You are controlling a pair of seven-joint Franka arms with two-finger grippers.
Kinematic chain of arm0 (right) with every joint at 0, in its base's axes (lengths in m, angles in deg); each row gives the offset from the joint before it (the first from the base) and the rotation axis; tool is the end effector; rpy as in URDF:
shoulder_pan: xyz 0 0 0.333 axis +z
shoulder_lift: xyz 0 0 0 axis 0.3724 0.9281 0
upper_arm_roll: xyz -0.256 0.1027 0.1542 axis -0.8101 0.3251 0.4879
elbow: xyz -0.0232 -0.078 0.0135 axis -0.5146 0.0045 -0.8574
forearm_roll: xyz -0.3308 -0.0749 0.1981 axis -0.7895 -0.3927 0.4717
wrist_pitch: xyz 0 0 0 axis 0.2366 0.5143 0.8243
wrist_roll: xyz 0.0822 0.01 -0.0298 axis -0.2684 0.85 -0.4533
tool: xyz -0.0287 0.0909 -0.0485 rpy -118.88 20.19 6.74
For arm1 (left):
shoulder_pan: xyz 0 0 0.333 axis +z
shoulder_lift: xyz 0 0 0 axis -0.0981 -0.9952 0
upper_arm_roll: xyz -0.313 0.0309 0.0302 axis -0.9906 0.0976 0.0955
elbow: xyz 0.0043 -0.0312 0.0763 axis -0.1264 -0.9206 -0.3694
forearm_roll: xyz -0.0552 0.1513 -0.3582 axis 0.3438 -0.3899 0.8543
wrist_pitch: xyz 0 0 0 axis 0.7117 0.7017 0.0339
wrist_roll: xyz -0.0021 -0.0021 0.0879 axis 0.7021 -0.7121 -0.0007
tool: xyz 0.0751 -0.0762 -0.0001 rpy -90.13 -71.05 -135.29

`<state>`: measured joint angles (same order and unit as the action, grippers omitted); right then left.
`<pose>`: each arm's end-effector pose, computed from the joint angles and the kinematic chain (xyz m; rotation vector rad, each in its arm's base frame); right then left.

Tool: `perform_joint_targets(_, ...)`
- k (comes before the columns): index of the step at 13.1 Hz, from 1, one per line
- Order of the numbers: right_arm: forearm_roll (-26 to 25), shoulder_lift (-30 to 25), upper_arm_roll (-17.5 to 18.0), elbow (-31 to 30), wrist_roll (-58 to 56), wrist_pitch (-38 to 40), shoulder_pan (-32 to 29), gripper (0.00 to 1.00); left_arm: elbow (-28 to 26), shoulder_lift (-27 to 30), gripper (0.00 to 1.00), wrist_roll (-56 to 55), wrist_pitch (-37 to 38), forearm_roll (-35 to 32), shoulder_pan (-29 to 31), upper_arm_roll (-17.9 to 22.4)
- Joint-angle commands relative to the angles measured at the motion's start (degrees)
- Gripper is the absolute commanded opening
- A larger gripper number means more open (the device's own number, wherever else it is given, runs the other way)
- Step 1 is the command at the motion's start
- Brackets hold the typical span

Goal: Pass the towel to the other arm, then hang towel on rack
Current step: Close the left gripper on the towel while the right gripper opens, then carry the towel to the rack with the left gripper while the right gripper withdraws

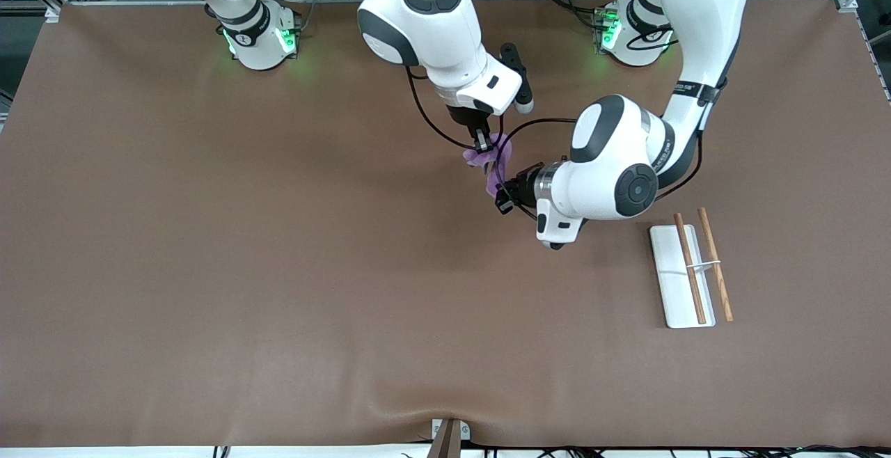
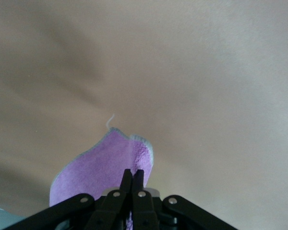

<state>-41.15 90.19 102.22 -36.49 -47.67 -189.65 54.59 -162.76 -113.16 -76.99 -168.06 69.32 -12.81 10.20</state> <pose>0.4585 0.5572 0.4620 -1.9129 -2.3477 -0.3506 0.5760 -0.3504 0.3552 2.5949 1.0076 -0.7044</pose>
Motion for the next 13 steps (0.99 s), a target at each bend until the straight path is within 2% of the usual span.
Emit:
perform_joint_targets(1, -0.79, 0.93, 0.53, 1.33, 1.21, -0.09, -0.20, 0.00, 0.21, 3.14, 0.00, 2.05, 0.48, 0.09, 1.99, 0.68)
perform_joint_targets(2, -0.79, 0.85, 0.53, 1.33, 1.30, -0.09, -0.29, 0.00, 0.30, 3.94, 0.00, 2.84, 1.18, -0.09, 3.39, 0.68)
perform_joint_targets(3, -0.79, 0.85, 0.53, 1.33, 1.47, -0.09, -0.29, 0.12, 1.26, 4.38, 0.00, 4.24, 3.10, -0.26, 4.71, 0.77)
perform_joint_targets(4, -0.79, 0.85, 0.53, 1.33, 1.99, -0.09, -0.29, 0.74, 2.92, 4.47, 0.00, 6.43, 5.82, -1.57, 6.64, 0.77)
perform_joint_targets(5, -0.88, 0.85, 0.53, 1.33, 2.00, -0.09, -0.73, 1.00, 4.50, 4.47, 0.00, 8.02, 8.28, -3.32, 8.40, 0.68)
perform_joint_targets(8, -0.70, 0.67, 0.53, 1.33, 2.09, 0.09, -2.04, 1.00, 6.37, 4.74, 0.00, 14.69, 13.48, -8.16, 13.85, 0.68)
perform_joint_targets(13, -0.26, 0.32, 0.62, 1.50, 2.35, 0.44, -5.55, 1.00, 6.45, 5.35, 0.00, 27.00, 14.90, -20.54, 19.75, 0.77)
